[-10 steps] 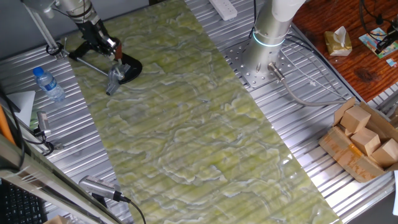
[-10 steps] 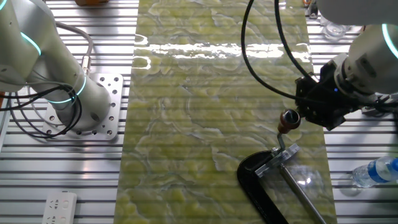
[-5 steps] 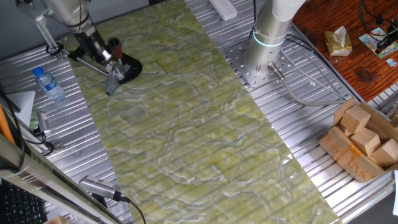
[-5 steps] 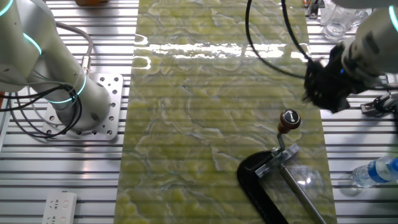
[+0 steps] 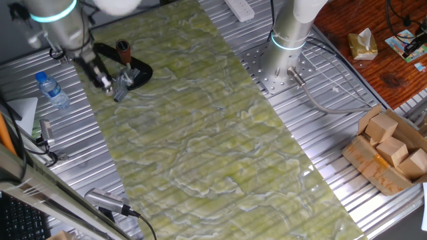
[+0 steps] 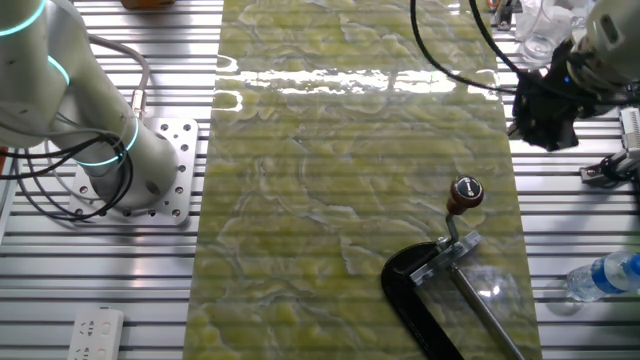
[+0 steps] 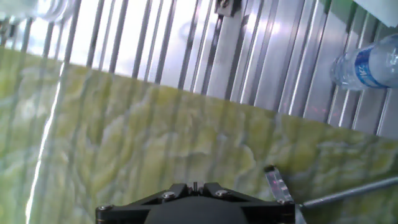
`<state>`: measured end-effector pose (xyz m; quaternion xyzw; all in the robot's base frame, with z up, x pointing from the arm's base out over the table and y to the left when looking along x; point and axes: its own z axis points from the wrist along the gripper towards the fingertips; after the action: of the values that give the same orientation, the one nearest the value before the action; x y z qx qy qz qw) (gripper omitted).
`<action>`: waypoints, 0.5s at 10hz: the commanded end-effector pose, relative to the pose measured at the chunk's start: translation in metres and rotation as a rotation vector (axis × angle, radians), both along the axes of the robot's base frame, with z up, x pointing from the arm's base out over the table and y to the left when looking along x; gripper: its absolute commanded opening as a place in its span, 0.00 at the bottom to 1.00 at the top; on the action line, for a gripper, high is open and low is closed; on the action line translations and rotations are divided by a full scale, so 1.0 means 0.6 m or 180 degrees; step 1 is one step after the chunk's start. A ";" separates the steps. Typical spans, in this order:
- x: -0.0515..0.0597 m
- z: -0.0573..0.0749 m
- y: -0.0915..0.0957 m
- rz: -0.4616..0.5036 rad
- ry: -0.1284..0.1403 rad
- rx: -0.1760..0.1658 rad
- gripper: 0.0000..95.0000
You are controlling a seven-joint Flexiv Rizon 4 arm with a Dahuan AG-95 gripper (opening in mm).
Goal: Pull up the lever
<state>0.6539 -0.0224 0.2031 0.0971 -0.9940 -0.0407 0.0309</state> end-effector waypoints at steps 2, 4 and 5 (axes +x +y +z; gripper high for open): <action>0.017 -0.033 0.035 -0.0206 -0.0032 -0.0054 0.00; 0.017 -0.034 0.035 -0.0172 -0.0035 -0.0049 0.00; 0.017 -0.034 0.035 -0.0148 -0.0025 -0.0042 0.00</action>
<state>0.6634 -0.0021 0.1831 0.0699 -0.9968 -0.0320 0.0237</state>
